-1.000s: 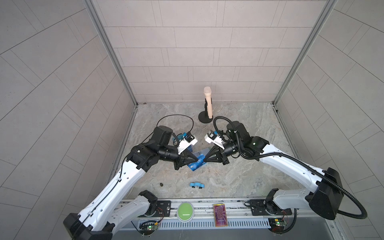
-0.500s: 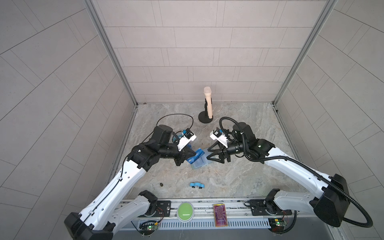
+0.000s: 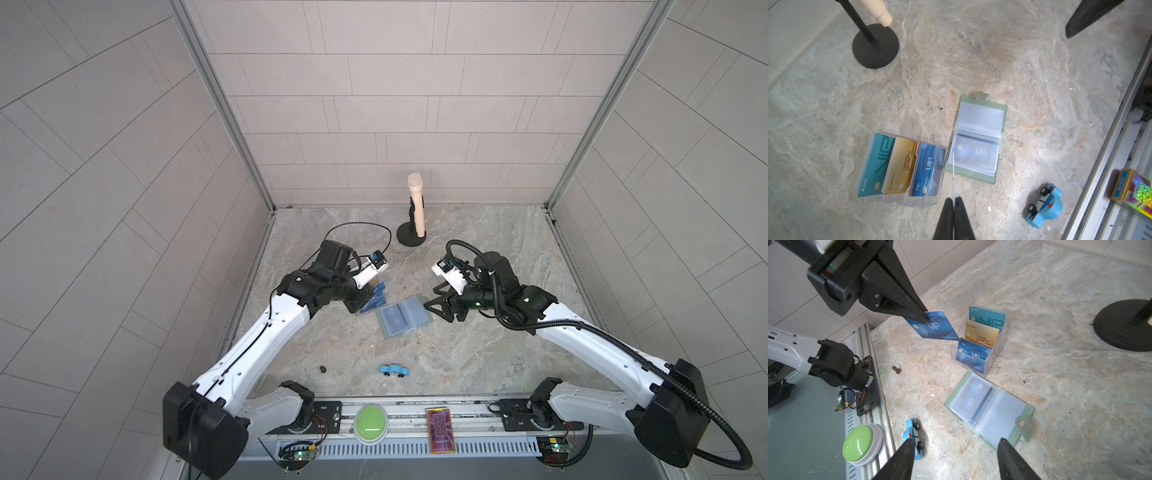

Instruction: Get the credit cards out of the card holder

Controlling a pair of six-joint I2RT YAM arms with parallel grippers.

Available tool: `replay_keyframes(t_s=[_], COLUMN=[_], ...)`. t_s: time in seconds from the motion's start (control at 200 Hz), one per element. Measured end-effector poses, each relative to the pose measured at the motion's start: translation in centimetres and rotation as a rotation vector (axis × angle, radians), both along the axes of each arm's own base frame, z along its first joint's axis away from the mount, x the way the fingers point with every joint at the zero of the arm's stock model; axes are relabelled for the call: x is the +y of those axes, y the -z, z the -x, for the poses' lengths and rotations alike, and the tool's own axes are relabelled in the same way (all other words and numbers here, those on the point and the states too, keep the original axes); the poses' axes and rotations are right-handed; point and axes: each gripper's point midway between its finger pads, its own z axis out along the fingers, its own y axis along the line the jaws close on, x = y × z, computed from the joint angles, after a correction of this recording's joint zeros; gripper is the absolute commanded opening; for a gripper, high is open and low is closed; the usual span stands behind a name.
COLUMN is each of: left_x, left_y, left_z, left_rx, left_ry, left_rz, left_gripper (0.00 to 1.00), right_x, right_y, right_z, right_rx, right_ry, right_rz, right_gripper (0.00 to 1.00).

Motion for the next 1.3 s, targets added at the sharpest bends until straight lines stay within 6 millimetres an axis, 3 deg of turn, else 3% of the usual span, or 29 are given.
replay_keyframes(t_s=[0.31, 0.611, 1.302], left_x=[1.6, 1.4, 1.1], left_y=[0.0, 3.6, 8.8], left_z=[-4.1, -4.3, -6.0], left_rx=[0.027, 0.092, 0.191], left_ry=[0.096, 0.216, 0.241], left_rz=[0.022, -0.036, -0.064], left_gripper=[0.00, 0.00, 0.00], right_x=[-0.6, -0.9, -1.0], right_y=[0.4, 0.8, 0.9], right_z=[-0.3, -0.4, -0.4], right_rx=[-0.013, -0.013, -0.013], right_ry=[0.037, 0.051, 0.054], right_rz=[0.022, 0.032, 0.034], right_gripper=[0.66, 0.67, 0.67])
